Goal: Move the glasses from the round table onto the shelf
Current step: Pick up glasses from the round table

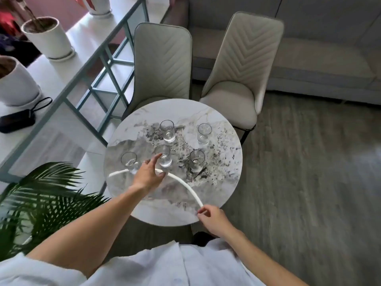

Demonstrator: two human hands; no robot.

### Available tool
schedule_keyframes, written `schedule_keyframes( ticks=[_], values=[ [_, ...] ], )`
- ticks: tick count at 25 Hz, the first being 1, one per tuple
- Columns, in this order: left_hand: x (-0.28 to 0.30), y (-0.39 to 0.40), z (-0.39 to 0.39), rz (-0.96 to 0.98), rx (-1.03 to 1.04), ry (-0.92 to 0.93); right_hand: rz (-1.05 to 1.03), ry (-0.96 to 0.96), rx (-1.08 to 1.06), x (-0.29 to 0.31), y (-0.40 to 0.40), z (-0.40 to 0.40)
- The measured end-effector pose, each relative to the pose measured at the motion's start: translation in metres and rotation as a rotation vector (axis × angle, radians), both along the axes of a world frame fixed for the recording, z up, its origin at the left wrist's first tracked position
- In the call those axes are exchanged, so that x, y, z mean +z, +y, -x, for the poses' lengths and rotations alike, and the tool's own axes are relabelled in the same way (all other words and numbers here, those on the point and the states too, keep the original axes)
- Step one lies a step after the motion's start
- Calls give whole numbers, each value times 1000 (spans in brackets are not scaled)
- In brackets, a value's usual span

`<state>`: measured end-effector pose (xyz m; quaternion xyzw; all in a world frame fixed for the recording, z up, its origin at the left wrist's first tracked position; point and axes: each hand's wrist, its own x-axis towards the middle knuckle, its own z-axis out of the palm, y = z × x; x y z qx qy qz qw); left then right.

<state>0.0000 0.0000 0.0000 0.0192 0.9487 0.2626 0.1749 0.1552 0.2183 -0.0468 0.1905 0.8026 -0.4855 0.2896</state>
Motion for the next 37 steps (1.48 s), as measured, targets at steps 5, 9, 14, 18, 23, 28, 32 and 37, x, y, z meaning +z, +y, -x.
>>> schedule_keyframes(
  ticks=[5,9,14,18,23,28,32,37],
  values=[
    [-18,21,33,137,43,-77,-25,7,-8,-3,29,39],
    [-24,29,41,110,111,-11,-123,170,-47,0,39,60],
    [-20,27,27,78,130,101,-299,430,216,17,39,107],
    [-14,14,-4,43,170,118,-435,405,343,10,36,138],
    [-9,-15,-59,31,327,131,-444,625,491,10,5,145],
    [0,-53,-150,116,515,121,-272,775,823,14,-68,104],
    [-2,-81,-272,165,805,132,-78,856,1073,18,-128,38],
    [-8,-87,-451,128,1262,127,38,893,1423,24,-198,-79]
  ],
)
